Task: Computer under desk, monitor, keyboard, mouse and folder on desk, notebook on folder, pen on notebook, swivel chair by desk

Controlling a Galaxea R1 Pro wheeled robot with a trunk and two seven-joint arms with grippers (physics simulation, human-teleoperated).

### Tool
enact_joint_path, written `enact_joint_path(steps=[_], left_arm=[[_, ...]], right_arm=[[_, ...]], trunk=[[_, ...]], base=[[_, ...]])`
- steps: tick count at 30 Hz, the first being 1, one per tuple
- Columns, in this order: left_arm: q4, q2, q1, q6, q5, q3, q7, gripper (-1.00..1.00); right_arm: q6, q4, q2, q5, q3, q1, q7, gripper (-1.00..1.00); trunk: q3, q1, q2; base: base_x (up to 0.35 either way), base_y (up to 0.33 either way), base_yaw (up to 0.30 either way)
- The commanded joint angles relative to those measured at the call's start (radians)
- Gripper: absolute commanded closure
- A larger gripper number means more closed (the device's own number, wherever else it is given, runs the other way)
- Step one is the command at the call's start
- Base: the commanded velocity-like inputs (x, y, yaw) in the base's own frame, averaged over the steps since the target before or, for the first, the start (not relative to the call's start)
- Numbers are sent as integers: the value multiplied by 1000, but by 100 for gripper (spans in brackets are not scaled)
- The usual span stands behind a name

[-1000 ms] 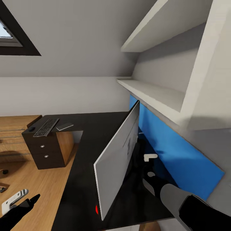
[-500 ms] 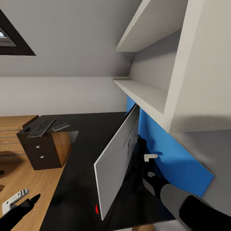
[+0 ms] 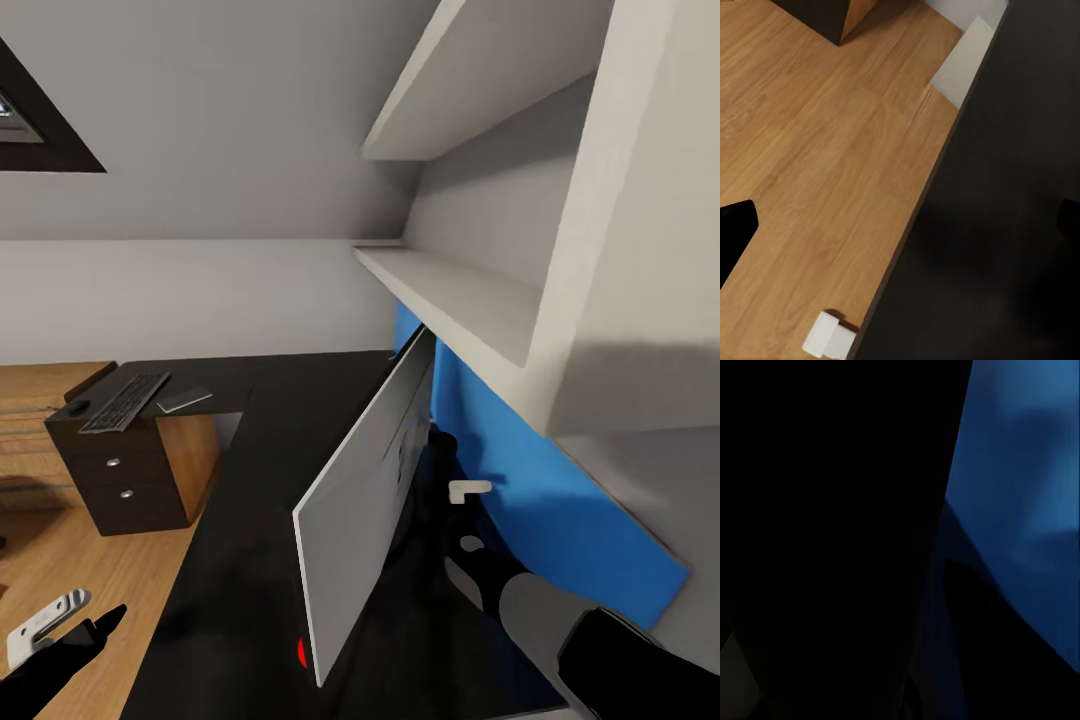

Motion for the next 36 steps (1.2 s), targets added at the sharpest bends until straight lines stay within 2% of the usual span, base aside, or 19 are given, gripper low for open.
enact_joint_path(steps=[1,19,36], left_arm=[[-2,0,0,4,11,0,10,-100],[-2,0,0,4,11,0,10,-100],[-2,0,0,4,11,1,10,-100]], right_arm=[[-5,1,0,-10,16,-1,-5,100],[-8,1,0,-10,16,-1,-5,100],[-8,1,0,-10,15,-1,-6,100]], trunk=[[-1,1,-1],[-1,1,-1],[-1,1,-1]], base=[[241,0,0],[105,0,0],[6,0,0]])
